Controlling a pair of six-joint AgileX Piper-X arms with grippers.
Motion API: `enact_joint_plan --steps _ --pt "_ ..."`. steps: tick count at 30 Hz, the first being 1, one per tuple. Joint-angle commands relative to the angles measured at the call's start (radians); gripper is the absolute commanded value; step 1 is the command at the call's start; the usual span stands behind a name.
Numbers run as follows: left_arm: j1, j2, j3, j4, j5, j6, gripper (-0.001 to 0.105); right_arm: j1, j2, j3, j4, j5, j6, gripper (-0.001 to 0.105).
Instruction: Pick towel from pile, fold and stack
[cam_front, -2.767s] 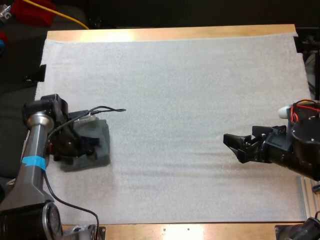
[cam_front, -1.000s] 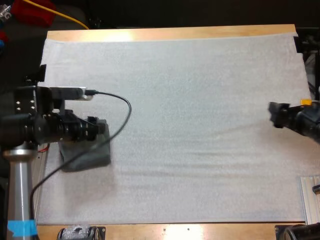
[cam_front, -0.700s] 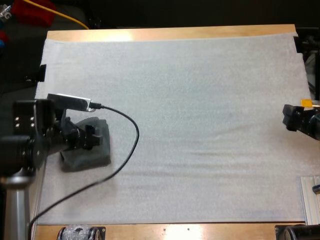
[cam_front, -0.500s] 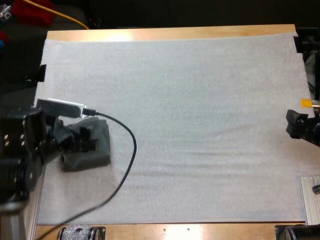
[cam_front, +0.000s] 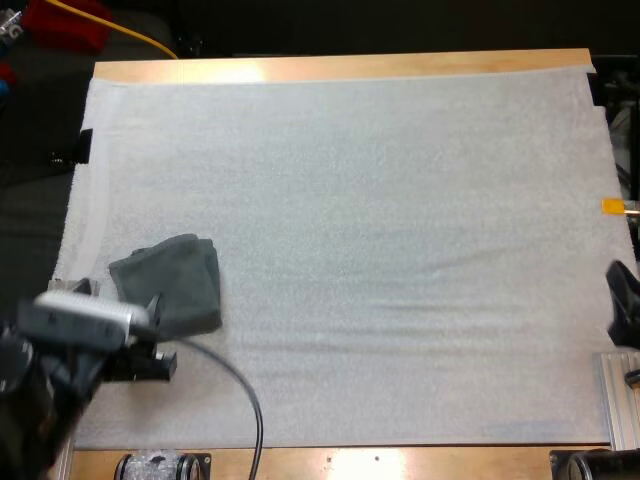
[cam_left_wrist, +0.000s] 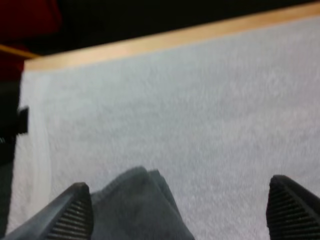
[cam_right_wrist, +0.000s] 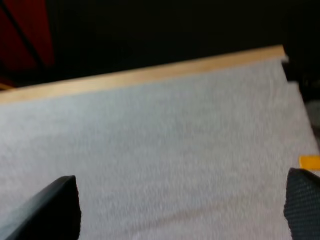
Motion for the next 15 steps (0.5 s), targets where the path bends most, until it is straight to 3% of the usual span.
enact_joint_plan --steps 1,8,15 --pt "-0.005 -0.026 -0.005 0.002 -0.011 -0.006 0.068 -0.005 -0.029 -0.007 0.006 -0.001 -0.012 0.081" --pt "-0.005 -0.172 0.012 0.013 -0.011 -0.004 0.068 -0.005 -0.18 -0.007 0.023 -0.001 -0.012 0.081" --pt "-0.005 -0.347 0.099 0.038 -0.011 -0.004 0.068 -0.005 -0.305 -0.007 0.068 -0.001 -0.012 0.081"
